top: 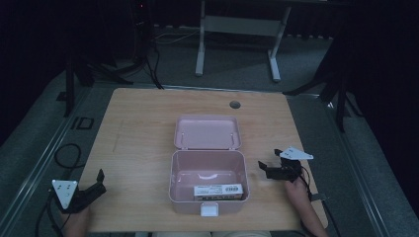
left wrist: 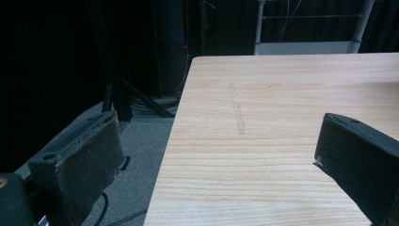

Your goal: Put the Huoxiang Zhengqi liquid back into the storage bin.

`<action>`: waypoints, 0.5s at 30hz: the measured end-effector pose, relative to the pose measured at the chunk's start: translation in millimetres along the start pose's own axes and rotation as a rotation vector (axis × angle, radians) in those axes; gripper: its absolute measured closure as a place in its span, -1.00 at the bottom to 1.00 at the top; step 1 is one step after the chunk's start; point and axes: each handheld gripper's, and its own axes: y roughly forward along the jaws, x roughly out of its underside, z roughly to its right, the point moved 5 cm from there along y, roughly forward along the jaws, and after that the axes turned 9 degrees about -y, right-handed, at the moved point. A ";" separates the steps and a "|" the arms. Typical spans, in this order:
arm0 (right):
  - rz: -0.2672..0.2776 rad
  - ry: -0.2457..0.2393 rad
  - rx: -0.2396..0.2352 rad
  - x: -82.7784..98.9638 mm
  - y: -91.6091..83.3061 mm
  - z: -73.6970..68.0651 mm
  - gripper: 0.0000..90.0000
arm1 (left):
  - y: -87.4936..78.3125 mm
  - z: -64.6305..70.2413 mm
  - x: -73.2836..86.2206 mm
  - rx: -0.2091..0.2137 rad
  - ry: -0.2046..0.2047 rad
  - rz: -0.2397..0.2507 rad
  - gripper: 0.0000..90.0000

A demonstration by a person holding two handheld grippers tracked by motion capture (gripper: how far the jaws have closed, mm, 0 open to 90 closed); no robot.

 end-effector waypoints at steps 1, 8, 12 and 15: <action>-0.003 -0.002 0.009 1.7 -0.9 1.0 -0.73 | 0.0 0.0 0.0 0.000 -0.001 0.000 -0.96; -0.016 0.021 0.071 12.9 -13.3 9.6 -0.74 | 0.2 -0.1 0.0 0.000 0.000 -0.002 -0.96; -0.014 0.052 0.105 19.1 -22.0 16.5 -0.74 | 0.2 0.1 0.0 0.000 0.000 -0.001 -0.96; -0.005 0.094 0.125 22.8 -28.8 23.2 -0.74 | 0.1 -0.1 0.0 0.000 0.000 -0.001 -0.96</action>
